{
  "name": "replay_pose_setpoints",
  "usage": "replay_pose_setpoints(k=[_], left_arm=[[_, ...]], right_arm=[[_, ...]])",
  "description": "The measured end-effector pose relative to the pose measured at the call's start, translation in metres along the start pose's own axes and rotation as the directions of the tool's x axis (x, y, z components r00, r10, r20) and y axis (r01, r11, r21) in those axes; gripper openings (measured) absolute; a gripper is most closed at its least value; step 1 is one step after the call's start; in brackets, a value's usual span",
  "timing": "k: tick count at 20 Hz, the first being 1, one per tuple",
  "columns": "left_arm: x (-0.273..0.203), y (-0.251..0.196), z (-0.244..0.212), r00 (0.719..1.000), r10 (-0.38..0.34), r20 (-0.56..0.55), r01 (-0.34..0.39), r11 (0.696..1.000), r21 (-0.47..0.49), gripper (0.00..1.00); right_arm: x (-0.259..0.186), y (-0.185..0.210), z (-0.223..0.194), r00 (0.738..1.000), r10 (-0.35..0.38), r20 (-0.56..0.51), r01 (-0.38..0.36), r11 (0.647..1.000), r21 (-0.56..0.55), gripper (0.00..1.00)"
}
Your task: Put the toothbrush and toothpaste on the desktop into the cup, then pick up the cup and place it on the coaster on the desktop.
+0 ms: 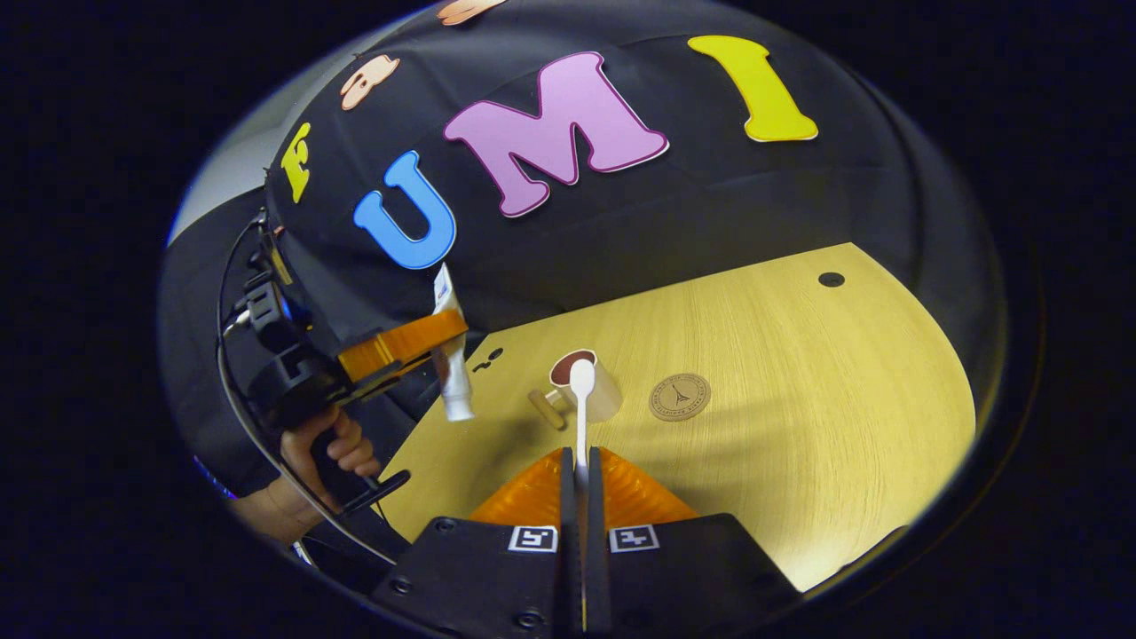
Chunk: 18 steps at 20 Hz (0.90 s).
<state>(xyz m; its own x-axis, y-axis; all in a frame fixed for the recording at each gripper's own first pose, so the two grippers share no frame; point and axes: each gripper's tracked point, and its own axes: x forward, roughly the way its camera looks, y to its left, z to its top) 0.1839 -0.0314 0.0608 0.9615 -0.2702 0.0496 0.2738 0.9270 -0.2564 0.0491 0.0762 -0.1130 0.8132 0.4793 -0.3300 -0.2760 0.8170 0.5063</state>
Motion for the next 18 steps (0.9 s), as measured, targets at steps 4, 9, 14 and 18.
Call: replay_pose_setpoints(k=[4, 9, 14, 18], left_arm=[[0.048, 0.001, 0.010, 0.997, -0.001, 0.076, 0.000, 1.000, 0.008, 0.19], [0.103, 0.025, -0.015, 0.996, 0.068, 0.064, -0.068, 0.998, -0.005, 0.19], [0.135, 0.044, -0.049, 0.991, 0.129, 0.023, -0.130, 0.991, 0.029, 0.19], [0.141, 0.053, -0.067, 0.986, 0.166, -0.002, -0.165, 0.981, 0.099, 0.23]], right_arm=[[-0.008, -0.018, 0.001, 1.000, -0.003, -0.015, 0.003, 1.000, 0.003, 0.06], [-0.016, -0.053, 0.000, 0.999, -0.040, -0.030, 0.040, 0.999, -0.002, 0.06], [-0.026, -0.077, -0.005, 0.996, -0.077, -0.040, 0.078, 0.997, 0.015, 0.06], [-0.030, -0.087, -0.005, 0.996, -0.074, -0.042, 0.075, 0.997, 0.021, 0.06]])
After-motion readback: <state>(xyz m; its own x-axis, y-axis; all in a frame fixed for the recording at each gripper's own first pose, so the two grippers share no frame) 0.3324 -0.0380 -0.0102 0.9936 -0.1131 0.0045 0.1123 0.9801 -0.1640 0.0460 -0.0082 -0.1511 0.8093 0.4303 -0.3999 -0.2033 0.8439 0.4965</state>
